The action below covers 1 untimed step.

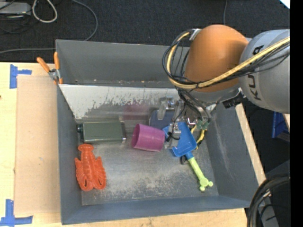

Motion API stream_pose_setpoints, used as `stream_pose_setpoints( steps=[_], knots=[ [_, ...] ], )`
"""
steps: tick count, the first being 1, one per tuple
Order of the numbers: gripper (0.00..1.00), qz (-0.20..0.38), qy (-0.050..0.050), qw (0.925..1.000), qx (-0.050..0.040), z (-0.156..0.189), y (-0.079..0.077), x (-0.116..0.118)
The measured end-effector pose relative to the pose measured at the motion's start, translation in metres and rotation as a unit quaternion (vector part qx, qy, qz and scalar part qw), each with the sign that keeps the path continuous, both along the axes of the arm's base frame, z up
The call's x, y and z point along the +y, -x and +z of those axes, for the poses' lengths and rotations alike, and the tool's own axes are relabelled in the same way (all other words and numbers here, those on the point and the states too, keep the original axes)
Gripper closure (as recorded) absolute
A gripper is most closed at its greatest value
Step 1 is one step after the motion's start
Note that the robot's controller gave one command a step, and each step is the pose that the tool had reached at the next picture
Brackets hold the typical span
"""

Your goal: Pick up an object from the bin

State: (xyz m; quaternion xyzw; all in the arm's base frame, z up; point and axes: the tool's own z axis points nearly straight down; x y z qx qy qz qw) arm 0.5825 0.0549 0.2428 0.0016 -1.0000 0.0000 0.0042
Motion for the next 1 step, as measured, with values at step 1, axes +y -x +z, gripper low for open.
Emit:
stream_pose_setpoints(
  steps=[1],
  knots=[
    [0.0, -0.001, 0.0, 1.0, -0.0038, 0.0034, -0.0015, -0.0006]
  ],
)
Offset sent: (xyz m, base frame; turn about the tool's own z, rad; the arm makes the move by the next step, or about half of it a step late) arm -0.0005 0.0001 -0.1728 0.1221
